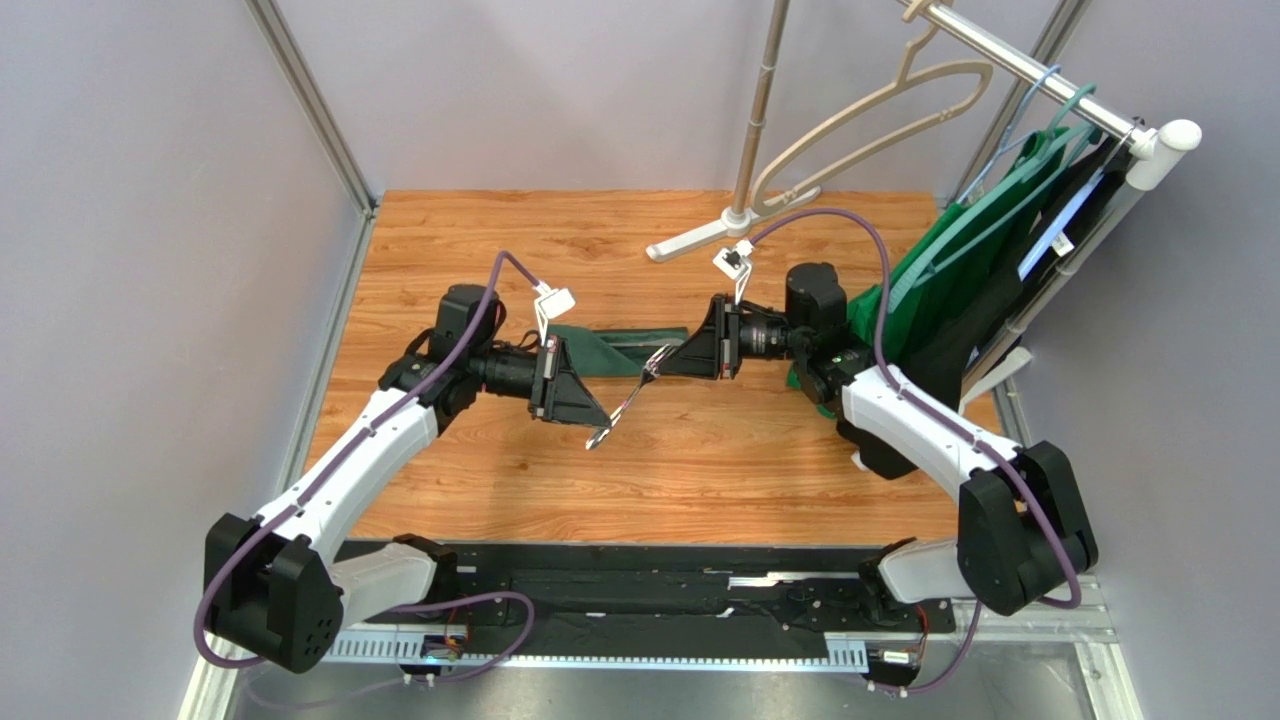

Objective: Fold the napkin into a case and place the utensils inside
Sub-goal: Pass from the left arm to the right, then insert the fork into the folded napkin.

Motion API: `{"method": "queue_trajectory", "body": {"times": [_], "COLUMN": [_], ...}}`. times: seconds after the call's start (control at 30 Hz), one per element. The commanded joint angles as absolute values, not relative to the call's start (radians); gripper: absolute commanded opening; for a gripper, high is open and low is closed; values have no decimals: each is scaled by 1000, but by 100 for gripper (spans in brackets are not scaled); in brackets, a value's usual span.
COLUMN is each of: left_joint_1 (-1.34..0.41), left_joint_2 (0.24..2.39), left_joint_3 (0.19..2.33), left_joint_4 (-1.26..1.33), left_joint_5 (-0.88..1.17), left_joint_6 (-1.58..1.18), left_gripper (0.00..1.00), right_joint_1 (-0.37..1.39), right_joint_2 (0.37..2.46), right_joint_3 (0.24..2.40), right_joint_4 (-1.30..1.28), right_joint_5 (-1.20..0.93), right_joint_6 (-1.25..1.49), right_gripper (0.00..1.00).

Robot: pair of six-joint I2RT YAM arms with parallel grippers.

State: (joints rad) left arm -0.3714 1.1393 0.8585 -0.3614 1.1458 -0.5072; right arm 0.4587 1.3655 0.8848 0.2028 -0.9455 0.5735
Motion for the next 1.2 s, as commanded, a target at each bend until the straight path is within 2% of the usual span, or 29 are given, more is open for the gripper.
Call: {"method": "queue_trajectory", "body": {"times": [0.0, 0.03, 0.2, 0.53, 0.6, 0.7, 0.73, 0.77, 0.8, 0.83, 0.9, 0.93, 1.0, 1.07, 1.1, 1.13, 1.17], "left_joint_1": [-371, -371, -371, -374, -376, -377, -364, -351, -339, -324, -241, -215, -186, -178, -169, -166, -164], "left_joint_2": [1126, 1126, 1138, 1155, 1166, 1181, 1190, 1204, 1207, 1203, 1148, 1134, 1158, 1281, 1334, 1447, 1501], "left_joint_3": [850, 848, 850, 854, 856, 865, 879, 926, 949, 963, 933, 919, 931, 984, 1008, 1035, 1095], "left_joint_4": [-319, -321, -316, -304, -301, -317, -357, -408, -501, -512, -454, -436, -428, -428, -399, -391, -400], "left_joint_5": [1195, 1193, 1197, 1207, 1213, 1201, 1178, 1067, 983, 898, 677, 611, 448, 382, 402, 417, 413], "left_joint_6": [-506, -506, -511, -522, -522, -522, -493, -471, -456, -483, -575, -645, -670, -681, -681, -670, -658], "left_gripper": [0, 0, 0, 0, 0, 0, 0, 0, 4, 15, 25, 36, 39, 33, 27, 17, 13], "right_joint_1": [442, 428, 397, 396, 396, 399, 399, 397, 396, 397, 394, 387, 387, 385, 384, 379, 374], "right_joint_2": [1384, 1385, 1376, 1417, 1439, 1473, 1468, 1456, 1441, 1410, 1387, 1373, 1368, 1379, 1388, 1400, 1431], "right_joint_3": [917, 911, 904, 899, 902, 916, 902, 893, 882, 833, 775, 750, 703, 696, 701, 707, 713], "right_joint_4": [276, 284, 308, 385, 429, 495, 509, 467, 434, 433, 460, 477, 492, 485, 482, 479, 479], "right_joint_5": [-972, -976, -989, -1017, -1025, -1045, -1023, -987, -869, -811, -650, -600, -475, -402, -349, -325, -302], "right_joint_6": [603, 609, 629, 681, 713, 765, 781, 767, 753, 765, 796, 814, 842, 842, 838, 838, 836], "right_gripper": [19, 25, 31, 28, 23, 0, 0, 0, 0, 0, 0, 0, 0, 0, 0, 0, 0]}}
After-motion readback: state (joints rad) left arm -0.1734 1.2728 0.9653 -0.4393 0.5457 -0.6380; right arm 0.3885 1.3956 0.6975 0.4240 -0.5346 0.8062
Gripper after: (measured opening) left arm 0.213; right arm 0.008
